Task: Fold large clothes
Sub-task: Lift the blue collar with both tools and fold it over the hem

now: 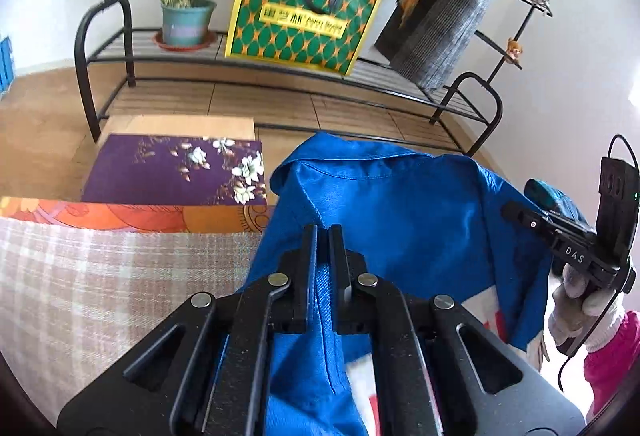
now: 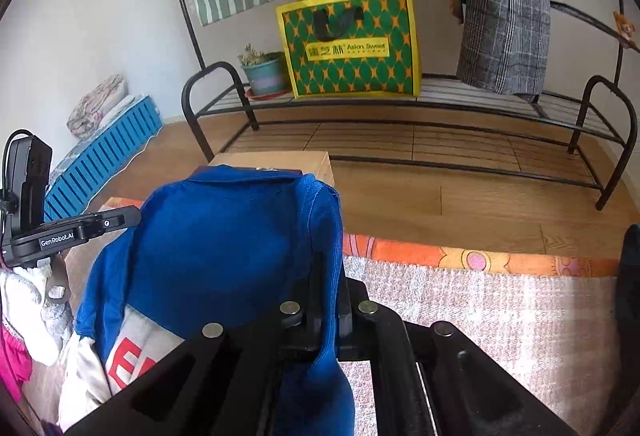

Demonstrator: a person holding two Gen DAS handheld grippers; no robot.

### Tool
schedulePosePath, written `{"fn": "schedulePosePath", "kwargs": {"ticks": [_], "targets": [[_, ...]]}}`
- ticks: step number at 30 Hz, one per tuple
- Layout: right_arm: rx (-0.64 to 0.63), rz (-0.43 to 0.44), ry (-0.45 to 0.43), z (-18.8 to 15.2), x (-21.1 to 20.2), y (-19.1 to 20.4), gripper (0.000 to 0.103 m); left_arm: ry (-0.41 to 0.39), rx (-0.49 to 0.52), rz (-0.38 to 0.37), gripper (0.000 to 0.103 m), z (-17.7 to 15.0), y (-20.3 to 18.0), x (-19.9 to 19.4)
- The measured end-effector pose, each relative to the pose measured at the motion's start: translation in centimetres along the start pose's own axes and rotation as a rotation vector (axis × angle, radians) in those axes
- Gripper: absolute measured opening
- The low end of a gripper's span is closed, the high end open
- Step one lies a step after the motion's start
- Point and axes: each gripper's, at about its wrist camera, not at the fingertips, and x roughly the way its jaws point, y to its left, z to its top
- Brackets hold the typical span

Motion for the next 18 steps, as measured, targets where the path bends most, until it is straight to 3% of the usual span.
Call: {"fn": "schedulePosePath", "kwargs": {"ticks": [11,16,18], "targets": [[-0.058,0.008,-0.123,-0.4,-13.8,5.8,0.0,-0.136,0.05,-0.061,0.001,-2.0,-5.7,-15.7],[-0.121,0.009,-0.14,-2.5,-20.7,8.9,0.0,-0.192,0.127,-0.067,0.001,-5.6,-9.2,-23.2],[-0.138,0.012,-0.144,-3.7,-23.0,10.0,0.0,-0.205,0.113,-0.084,0.001,-7.6,-9.9,-25.6]]}}
